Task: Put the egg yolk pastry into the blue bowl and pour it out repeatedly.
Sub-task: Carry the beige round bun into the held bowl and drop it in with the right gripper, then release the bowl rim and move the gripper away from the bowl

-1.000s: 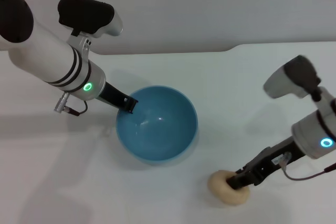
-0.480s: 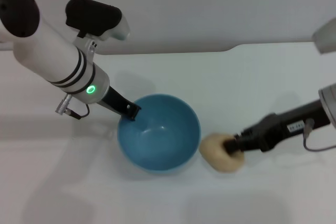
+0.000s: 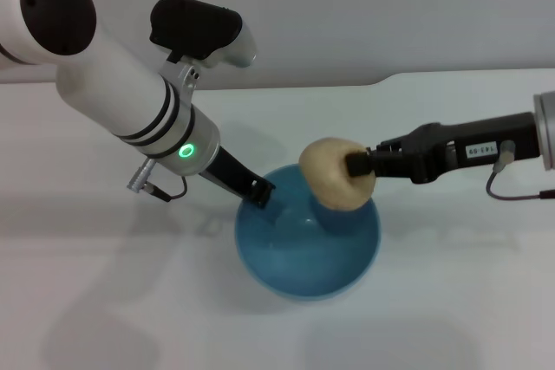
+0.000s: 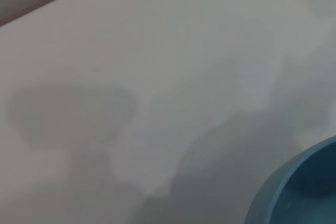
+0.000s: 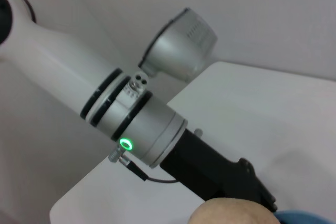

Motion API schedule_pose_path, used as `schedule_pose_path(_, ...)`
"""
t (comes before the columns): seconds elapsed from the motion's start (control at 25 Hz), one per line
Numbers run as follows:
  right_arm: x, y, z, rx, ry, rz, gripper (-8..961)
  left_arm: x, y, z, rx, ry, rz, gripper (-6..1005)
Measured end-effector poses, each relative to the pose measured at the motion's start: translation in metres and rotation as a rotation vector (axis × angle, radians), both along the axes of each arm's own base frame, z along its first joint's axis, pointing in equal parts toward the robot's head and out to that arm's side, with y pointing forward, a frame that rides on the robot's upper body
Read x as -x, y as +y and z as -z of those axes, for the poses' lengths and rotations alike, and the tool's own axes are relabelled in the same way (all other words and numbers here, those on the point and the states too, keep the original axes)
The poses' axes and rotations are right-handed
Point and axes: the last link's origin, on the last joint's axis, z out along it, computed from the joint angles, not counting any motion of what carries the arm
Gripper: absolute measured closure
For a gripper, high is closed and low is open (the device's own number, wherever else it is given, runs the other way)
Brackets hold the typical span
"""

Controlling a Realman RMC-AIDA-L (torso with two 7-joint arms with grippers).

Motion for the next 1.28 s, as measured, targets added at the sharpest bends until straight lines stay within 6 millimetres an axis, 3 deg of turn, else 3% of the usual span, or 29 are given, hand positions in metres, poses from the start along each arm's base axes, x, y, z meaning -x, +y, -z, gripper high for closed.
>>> schedule_pose_path(0.4, -0.010, -0.003, 0.007, 0.028, 0.004, 0.044, 750, -0.009, 0.002, 0.001, 0.008, -0.006, 0.017, 985)
schedule_pose_path(0.64, -0.012, 0.001, -0.011, -0.056, 0.074, 0.073, 659, -0.007, -0.001, 0.001, 0.029, 0.006, 0.015, 984)
schedule_pose_path(0.88, -0.047, 0.006, -0.050, -0.295, 0.197, 0.240, 620, 0.002, -0.016, 0.010, 0.096, 0.061, 0.012, 977)
schedule_pose_path(1.04, -0.074, -0.003, -0.053, -0.357, 0.181, 0.320, 621, 0.007, -0.021, 0.018, 0.100, 0.082, 0.008, 972)
schedule_pose_path(1.28, -0.086, -0.009, -0.048, -0.364, 0.180, 0.360, 620, 0.005, -0.024, 0.025, 0.095, 0.078, 0.016, 965)
